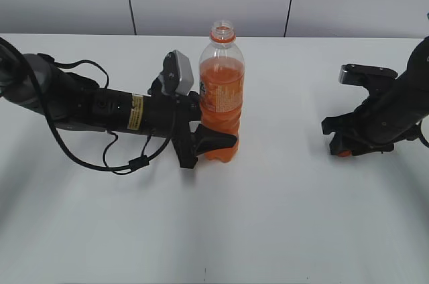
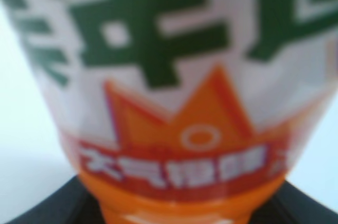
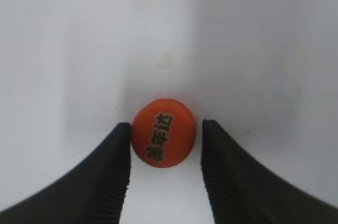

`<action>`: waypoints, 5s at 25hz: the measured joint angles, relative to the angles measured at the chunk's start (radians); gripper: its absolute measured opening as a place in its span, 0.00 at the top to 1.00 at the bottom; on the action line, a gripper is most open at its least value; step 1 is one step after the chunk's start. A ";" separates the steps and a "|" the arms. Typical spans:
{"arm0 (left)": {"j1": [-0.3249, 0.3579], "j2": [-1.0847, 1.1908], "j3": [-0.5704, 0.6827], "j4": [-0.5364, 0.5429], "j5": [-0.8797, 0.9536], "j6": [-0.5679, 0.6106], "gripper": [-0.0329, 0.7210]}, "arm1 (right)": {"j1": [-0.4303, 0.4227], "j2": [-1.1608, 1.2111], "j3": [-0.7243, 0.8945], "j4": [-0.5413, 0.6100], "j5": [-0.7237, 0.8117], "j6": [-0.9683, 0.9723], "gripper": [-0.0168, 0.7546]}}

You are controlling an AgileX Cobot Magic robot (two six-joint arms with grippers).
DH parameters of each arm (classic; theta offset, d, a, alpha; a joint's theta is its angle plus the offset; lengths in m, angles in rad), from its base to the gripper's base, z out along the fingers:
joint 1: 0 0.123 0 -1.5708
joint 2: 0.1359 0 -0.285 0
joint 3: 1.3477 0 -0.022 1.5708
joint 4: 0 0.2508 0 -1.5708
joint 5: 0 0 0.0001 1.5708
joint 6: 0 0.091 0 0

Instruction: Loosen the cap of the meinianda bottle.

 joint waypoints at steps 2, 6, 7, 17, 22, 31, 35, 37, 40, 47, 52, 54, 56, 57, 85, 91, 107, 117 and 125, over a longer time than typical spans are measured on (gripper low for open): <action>0.000 0.000 0.000 0.000 0.000 0.000 0.42 | 0.000 0.000 0.000 0.001 0.001 -0.005 0.47; 0.000 0.000 0.000 0.000 0.000 0.000 0.42 | 0.000 0.000 -0.001 0.001 0.001 -0.009 0.27; 0.000 0.000 0.000 0.000 0.000 0.000 0.42 | 0.000 0.000 -0.001 0.002 0.001 -0.010 0.25; 0.000 0.000 0.000 -0.001 0.000 0.000 0.42 | 0.000 0.000 -0.003 0.003 0.006 -0.014 0.22; 0.000 0.000 0.000 -0.001 0.000 0.000 0.42 | 0.000 -0.003 -0.003 0.003 0.008 -0.013 0.22; 0.000 0.000 0.000 -0.001 -0.001 0.000 0.42 | 0.000 -0.064 -0.007 0.033 0.035 -0.013 0.22; 0.000 0.000 0.000 -0.001 -0.009 0.000 0.42 | 0.000 -0.114 -0.008 0.034 0.044 -0.012 0.22; 0.000 0.000 0.000 0.001 -0.011 0.000 0.40 | 0.000 -0.134 -0.008 0.034 0.047 -0.012 0.22; 0.000 0.000 0.000 0.004 -0.014 0.000 0.31 | 0.000 -0.162 -0.008 0.034 0.052 -0.012 0.22; 0.013 0.000 0.000 0.006 -0.019 0.000 0.18 | 0.000 -0.198 -0.008 0.034 0.058 -0.012 0.22; 0.056 0.000 0.000 0.095 -0.069 0.000 0.18 | 0.000 -0.222 -0.009 0.034 0.060 -0.012 0.22; 0.076 0.000 0.000 0.157 -0.106 -0.012 0.18 | 0.000 -0.228 -0.009 0.034 0.060 -0.012 0.22; 0.100 0.000 0.000 0.222 -0.127 -0.028 0.18 | 0.000 -0.235 -0.009 0.034 0.062 -0.012 0.22; 0.110 0.000 0.000 0.247 -0.133 -0.042 0.18 | 0.000 -0.236 -0.009 0.034 0.062 -0.012 0.22; 0.235 -0.348 0.003 0.105 0.776 -0.333 0.25 | 0.000 -0.376 -0.088 -0.045 0.083 -0.014 0.22; 0.234 -0.443 0.003 -0.060 1.094 -0.333 0.25 | 0.000 -0.428 -0.121 -0.071 0.084 -0.014 0.22; 0.235 -0.689 -0.008 -0.921 1.730 0.392 0.25 | 0.000 -0.534 -0.313 -0.226 0.341 0.033 0.22; 0.235 -0.758 -0.066 -1.172 2.100 0.544 0.26 | 0.000 -0.536 -0.541 -0.383 0.786 0.137 0.22; 0.235 -0.897 -0.066 -1.242 2.157 0.574 0.27 | 0.000 -0.569 -0.560 -0.390 0.843 0.151 0.22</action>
